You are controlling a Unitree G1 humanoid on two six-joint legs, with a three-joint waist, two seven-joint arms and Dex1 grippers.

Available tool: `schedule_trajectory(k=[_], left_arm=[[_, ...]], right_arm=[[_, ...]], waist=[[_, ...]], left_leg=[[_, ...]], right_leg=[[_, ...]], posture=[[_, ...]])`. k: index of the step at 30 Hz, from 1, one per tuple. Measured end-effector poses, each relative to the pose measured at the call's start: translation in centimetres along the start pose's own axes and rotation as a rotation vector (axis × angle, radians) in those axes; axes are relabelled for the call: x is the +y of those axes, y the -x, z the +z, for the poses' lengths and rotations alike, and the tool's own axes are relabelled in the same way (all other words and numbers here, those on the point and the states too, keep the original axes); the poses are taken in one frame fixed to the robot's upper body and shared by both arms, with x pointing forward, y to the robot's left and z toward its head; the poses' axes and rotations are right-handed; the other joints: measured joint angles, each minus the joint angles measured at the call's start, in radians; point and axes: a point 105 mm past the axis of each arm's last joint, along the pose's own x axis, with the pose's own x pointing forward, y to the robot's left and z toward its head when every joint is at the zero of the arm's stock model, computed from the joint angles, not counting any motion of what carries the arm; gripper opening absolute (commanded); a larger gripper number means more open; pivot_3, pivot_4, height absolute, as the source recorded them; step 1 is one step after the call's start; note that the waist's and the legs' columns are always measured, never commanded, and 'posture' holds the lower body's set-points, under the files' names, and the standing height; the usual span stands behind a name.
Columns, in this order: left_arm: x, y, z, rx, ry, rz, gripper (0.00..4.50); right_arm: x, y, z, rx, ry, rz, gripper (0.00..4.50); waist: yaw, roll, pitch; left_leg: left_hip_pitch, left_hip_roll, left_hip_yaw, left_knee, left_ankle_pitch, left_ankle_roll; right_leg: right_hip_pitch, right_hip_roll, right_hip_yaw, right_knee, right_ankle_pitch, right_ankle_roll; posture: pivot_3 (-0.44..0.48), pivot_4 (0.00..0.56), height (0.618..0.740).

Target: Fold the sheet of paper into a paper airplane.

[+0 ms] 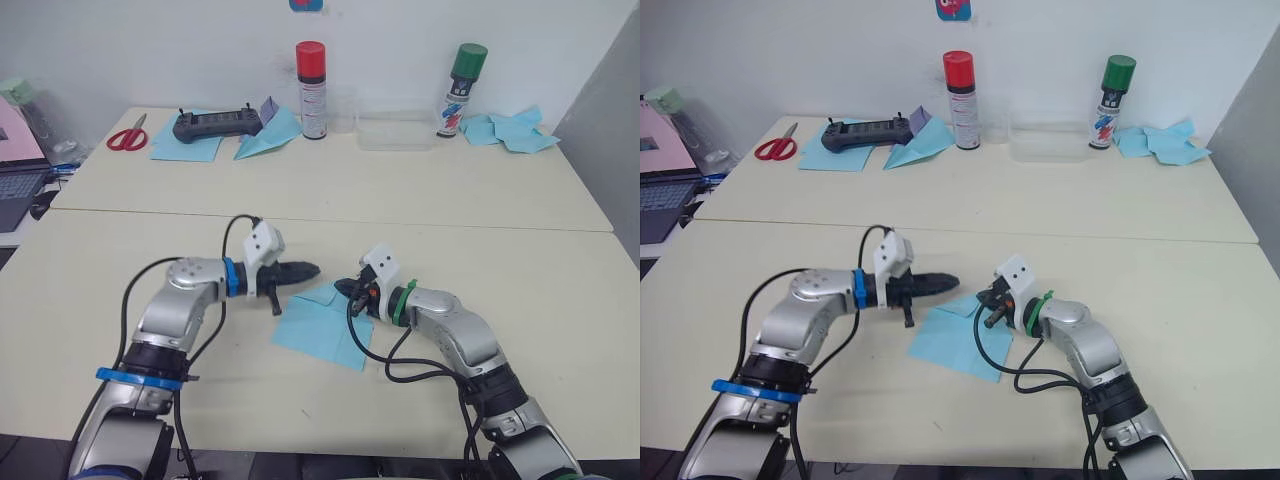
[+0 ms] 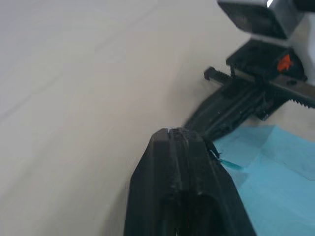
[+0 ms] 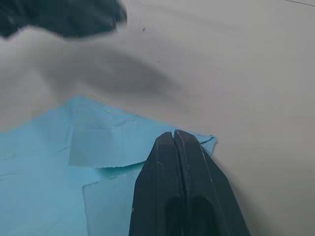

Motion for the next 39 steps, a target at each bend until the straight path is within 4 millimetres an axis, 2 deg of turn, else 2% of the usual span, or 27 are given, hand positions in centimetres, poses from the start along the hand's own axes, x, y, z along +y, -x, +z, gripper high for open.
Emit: schedule_trajectory(k=[2, 3, 12, 18, 24, 27, 31, 35, 39], left_arm=[[-0.6, -0.3, -1.9, 0.084, -0.03, -0.006, 0.03], [-0.7, -0.4, -2.2, 0.09, -0.047, 0.0, 0.03], [-0.2, -0.6, -2.4, 0.09, -0.095, 0.032, 0.03], [-0.2, -1.1, -2.3, 0.073, -0.086, 0.046, 0.03], [-0.2, -1.2, -2.3, 0.079, -0.092, 0.044, 0.03], [-0.3, -1.3, -2.3, 0.08, -0.095, 0.041, 0.03], [-0.4, -1.4, -2.3, 0.081, -0.095, 0.036, 0.03], [-0.4, -1.6, -2.3, 0.078, -0.089, 0.034, 0.03], [-0.5, -1.8, -2.3, 0.073, -0.081, 0.029, 0.03]], right_arm=[[0.0, 0.0, 0.0, 0.001, 0.0, 0.001, 0.0], [0.0, 0.0, 0.0, 0.002, 0.0, -0.001, 0.0], [0.2, -0.1, -0.1, 0.003, -0.001, 0.006, 0.0], [1.1, -1.7, 0.4, -0.014, -0.007, 0.019, 0.0], [0.3, -2.5, 0.6, -0.001, 0.054, -0.064, 0.0], [-1.0, -2.0, 0.6, -0.005, 0.065, -0.135, 0.0], [-2.9, 0.0, 0.1, -0.005, 0.073, -0.222, 0.0], [-3.4, 1.1, -0.3, -0.004, 0.07, -0.251, 0.0], [-3.3, 1.3, -0.2, -0.044, 0.017, -0.259, 0.0]], waist=[[0.0, 0.0, 0.0], [0.0, 0.0, 0.0], [0.001, 0.0, -0.001], [0.001, 0.0, -0.001], [0.002, 0.001, -0.001], [0.003, 0.0, -0.002], [0.005, 0.001, -0.003], [0.006, 0.001, -0.003], [0.007, 0.001, -0.003]], left_leg=[[0.0, 0.0, 0.0, 0.0, 0.0, 0.0], [0.0, 0.0, 0.0, 0.0, 0.0, 0.0], [0.002, 0.0, 0.001, 0.001, 0.001, 0.0], [0.001, 0.0, 0.001, 0.001, 0.001, 0.001], [0.002, 0.0, 0.001, 0.002, 0.001, 0.001], [0.002, -0.001, 0.0, 0.002, 0.001, 0.001], [0.002, -0.001, 0.0, 0.001, 0.001, 0.001], [0.002, -0.001, 0.0, 0.001, 0.001, 0.001], [0.002, -0.001, 0.0, 0.001, 0.001, 0.001]], right_leg=[[0.0, 0.0, 0.0, 0.0, 0.0, 0.0], [0.0, 0.0, 0.0, 0.0, 0.0, 0.0], [0.001, 0.0, 0.001, 0.0, -0.002, 0.004], [0.001, 0.0, 0.001, 0.0, -0.002, 0.004], [0.002, 0.0, 0.001, 0.0, -0.002, 0.004], [0.003, -0.001, 0.001, 0.0, -0.002, 0.004], [0.004, -0.001, 0.001, -0.002, -0.002, 0.004], [0.004, -0.001, 0.0, -0.002, -0.002, 0.004], [0.005, -0.001, 0.0, -0.002, -0.003, 0.004]], posture=[[0.0, 0.15, 0.74], [0.0, 0.15, 0.74], [0.0, 0.15, 0.74], [0.0, 0.15, 0.74], [0.0, 0.15, 0.74], [0.0, 0.15, 0.74], [0.0, 0.15, 0.74], [0.0, 0.15, 0.74], [0.0, 0.15, 0.74]])
